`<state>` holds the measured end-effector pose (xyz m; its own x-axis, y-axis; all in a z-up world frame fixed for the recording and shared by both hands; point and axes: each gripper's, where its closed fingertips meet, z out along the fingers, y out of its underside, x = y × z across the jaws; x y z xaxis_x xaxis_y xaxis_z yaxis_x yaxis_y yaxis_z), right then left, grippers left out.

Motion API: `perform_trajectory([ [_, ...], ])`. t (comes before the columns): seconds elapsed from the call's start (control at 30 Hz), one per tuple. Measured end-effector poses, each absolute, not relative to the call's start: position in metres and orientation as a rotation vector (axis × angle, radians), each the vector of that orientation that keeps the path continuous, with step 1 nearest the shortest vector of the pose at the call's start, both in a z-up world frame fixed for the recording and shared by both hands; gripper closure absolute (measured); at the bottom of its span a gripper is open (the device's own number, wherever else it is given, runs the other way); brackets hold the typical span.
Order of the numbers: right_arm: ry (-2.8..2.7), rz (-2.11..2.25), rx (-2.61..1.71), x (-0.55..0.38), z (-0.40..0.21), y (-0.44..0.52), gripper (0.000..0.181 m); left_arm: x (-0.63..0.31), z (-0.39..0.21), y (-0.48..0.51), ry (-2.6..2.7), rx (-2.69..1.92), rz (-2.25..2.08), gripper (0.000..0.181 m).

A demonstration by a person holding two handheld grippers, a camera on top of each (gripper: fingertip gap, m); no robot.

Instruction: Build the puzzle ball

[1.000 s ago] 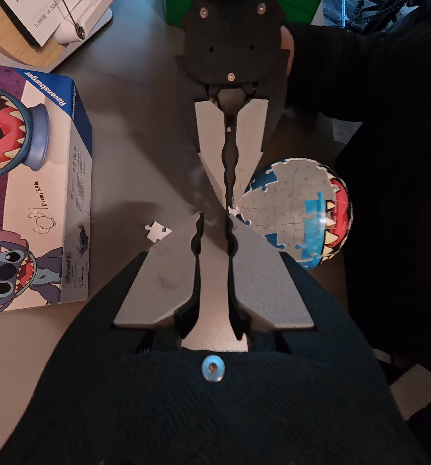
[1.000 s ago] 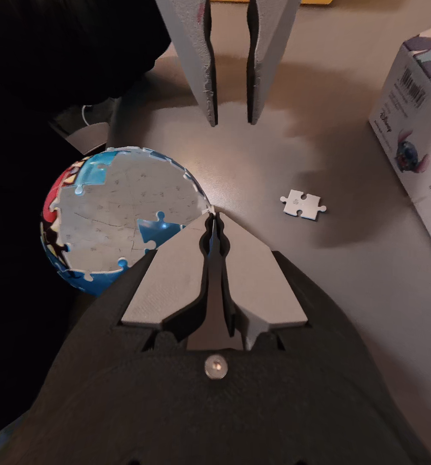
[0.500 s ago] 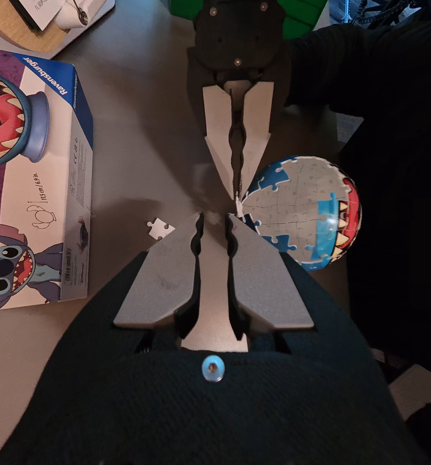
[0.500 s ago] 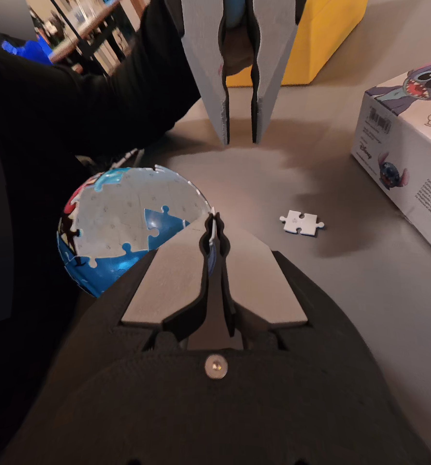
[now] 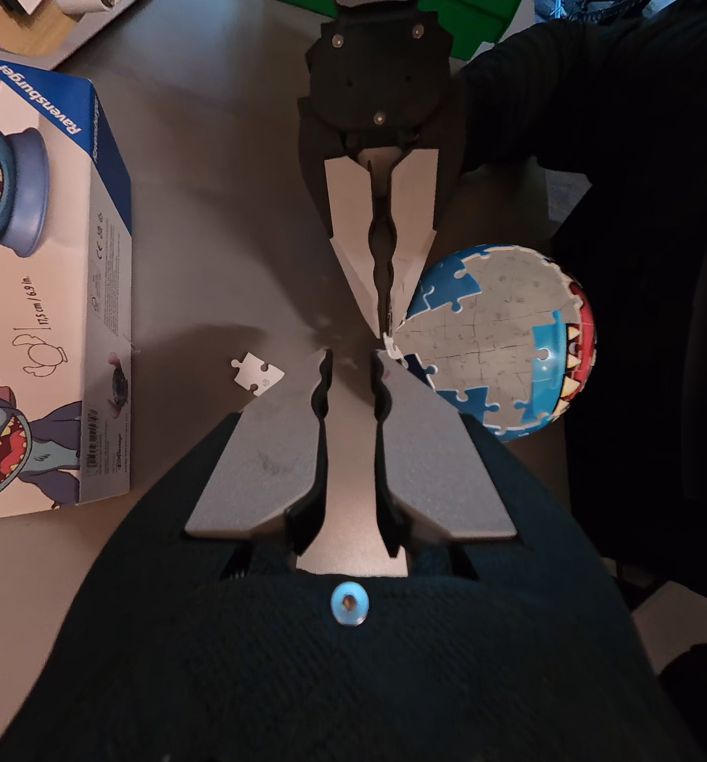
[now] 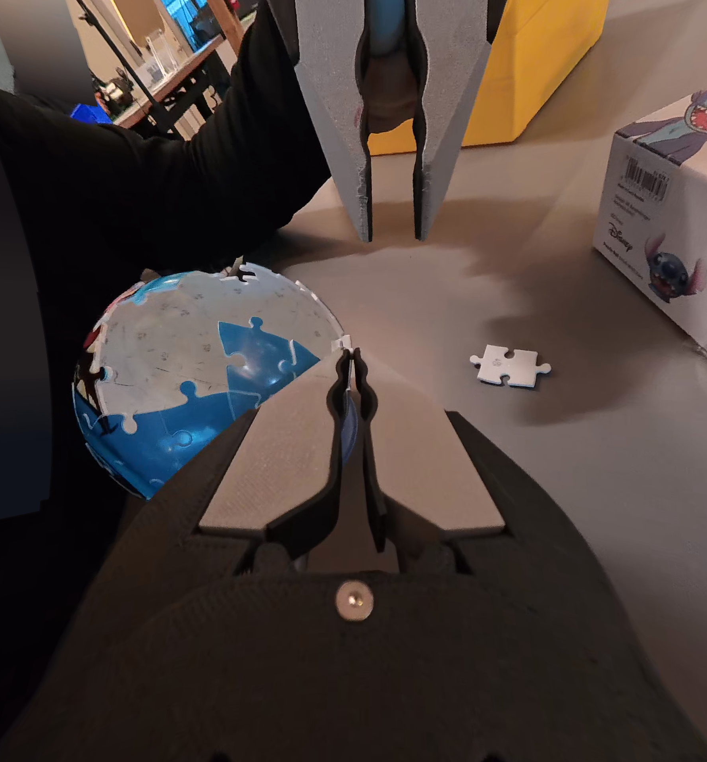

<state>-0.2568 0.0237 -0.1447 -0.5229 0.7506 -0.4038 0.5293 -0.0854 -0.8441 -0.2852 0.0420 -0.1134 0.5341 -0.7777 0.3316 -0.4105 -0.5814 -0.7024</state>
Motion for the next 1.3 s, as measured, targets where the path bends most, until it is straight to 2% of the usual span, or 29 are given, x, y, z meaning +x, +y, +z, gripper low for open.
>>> perform_trajectory([
  [0.57,-1.965,1.598,-1.300,-0.258,-0.145,0.024,0.181,-0.285,-0.115,0.042,0.962,-2.224,-0.862,0.165],
  [0.83,-1.862,1.616,-1.203,-0.257,-0.122,0.040,0.181,-0.292,-0.111,0.043,0.947,-2.210,-0.859,0.163],
  [1.0,-1.751,1.475,-1.395,-0.242,-0.118,0.086,0.181,-0.308,-0.124,0.023,1.024,-2.165,-0.898,0.142],
  [1.23,-1.807,1.161,-1.761,-0.194,-0.192,0.096,0.178,-0.282,-0.170,-0.040,1.196,-2.076,-0.976,0.120],
  [1.3,-1.804,1.077,-1.819,-0.184,-0.199,0.097,0.166,-0.266,-0.171,-0.050,1.210,-2.015,-0.986,0.115],
])
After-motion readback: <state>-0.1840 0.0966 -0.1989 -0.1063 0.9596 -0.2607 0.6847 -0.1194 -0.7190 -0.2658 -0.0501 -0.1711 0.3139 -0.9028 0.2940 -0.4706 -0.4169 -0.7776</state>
